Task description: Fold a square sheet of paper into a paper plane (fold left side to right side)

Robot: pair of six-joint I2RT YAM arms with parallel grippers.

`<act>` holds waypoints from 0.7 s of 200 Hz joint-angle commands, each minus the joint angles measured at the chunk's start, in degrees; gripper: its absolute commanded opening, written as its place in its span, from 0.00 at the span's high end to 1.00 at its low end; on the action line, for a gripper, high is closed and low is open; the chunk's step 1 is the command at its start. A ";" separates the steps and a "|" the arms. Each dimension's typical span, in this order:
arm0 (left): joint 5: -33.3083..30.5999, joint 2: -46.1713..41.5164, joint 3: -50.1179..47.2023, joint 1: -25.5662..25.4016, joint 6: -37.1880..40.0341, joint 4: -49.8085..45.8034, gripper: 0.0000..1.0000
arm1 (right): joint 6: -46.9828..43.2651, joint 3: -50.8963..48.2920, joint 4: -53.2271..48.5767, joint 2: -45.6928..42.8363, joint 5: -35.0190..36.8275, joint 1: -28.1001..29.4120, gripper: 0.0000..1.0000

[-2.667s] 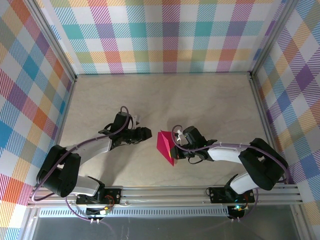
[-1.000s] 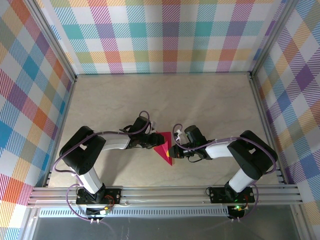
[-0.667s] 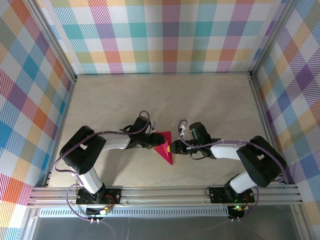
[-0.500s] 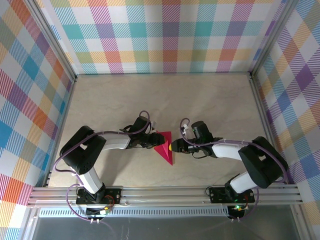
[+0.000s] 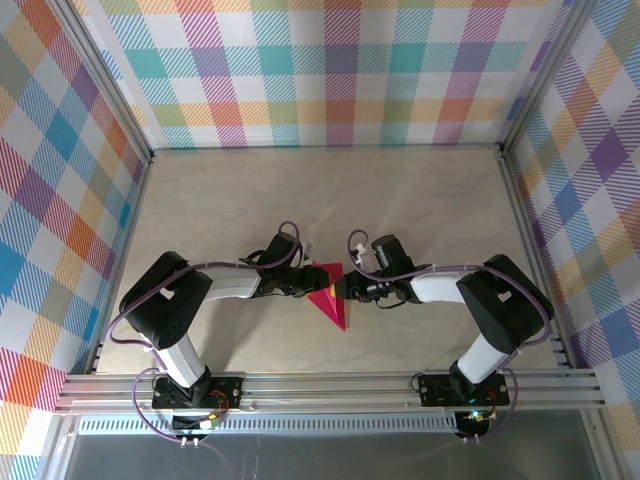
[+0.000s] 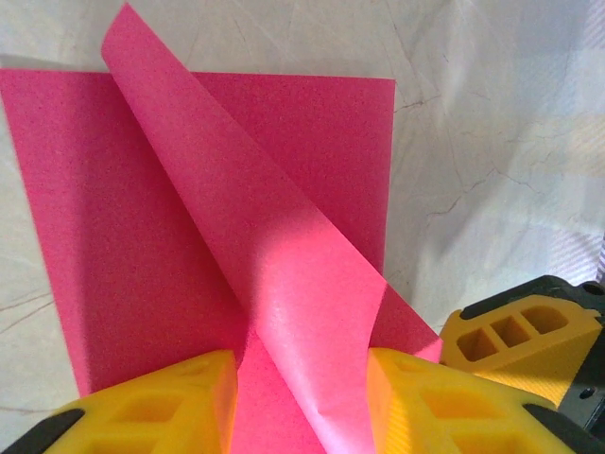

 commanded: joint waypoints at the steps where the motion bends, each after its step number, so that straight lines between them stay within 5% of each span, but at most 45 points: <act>1: -2.56 1.47 0.03 -0.81 0.73 -2.35 0.59 | -0.63 1.54 0.72 1.46 -0.95 0.71 0.69; 81: -2.82 1.35 0.45 -0.81 1.28 -3.40 0.59 | -4.04 2.20 -6.11 0.07 5.27 0.72 0.88; 140: -2.82 1.22 0.40 -0.82 1.30 -3.57 0.59 | -5.43 3.05 -8.89 0.29 7.89 0.72 0.92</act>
